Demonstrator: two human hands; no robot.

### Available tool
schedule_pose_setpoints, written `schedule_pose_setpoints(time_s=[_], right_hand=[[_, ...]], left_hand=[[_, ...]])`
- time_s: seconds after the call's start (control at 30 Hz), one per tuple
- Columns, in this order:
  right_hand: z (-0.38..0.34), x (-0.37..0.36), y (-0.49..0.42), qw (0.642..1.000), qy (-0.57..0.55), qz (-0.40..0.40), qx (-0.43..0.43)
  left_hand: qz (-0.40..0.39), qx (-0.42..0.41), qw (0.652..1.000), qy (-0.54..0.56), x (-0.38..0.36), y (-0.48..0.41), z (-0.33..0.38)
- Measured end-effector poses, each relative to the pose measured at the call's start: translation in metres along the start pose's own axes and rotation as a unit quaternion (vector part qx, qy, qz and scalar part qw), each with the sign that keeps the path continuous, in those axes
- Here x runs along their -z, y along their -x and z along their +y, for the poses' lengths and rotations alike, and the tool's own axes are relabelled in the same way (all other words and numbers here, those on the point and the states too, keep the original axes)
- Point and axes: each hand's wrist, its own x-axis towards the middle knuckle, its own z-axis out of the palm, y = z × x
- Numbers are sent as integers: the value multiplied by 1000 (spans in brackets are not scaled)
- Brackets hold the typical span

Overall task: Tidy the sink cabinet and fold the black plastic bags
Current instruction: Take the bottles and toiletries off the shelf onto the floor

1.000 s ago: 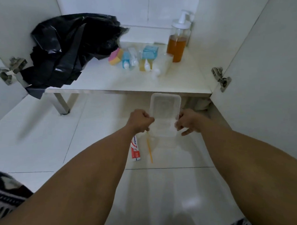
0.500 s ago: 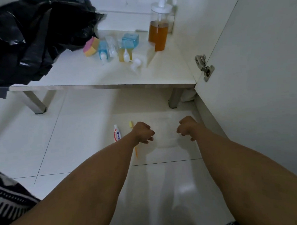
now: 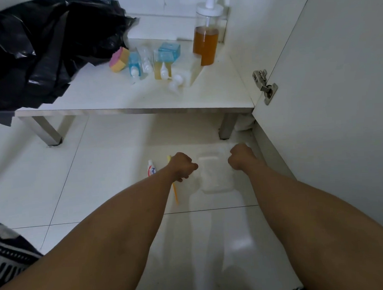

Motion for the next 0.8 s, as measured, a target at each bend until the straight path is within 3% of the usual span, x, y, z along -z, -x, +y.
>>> schedule_pose_setpoints(time_s=[0.3, 0.43, 0.8], right_hand=[[-107, 40, 16, 985, -61, 110, 117], [-155, 65, 19, 978, -74, 118, 158], [-252, 138, 10, 923, 62, 223, 306]], left_hand=[[113, -77, 989, -62, 78, 22, 50], [140, -86, 982, -95, 123, 29, 78], [278, -89, 945, -148, 270, 34, 104]])
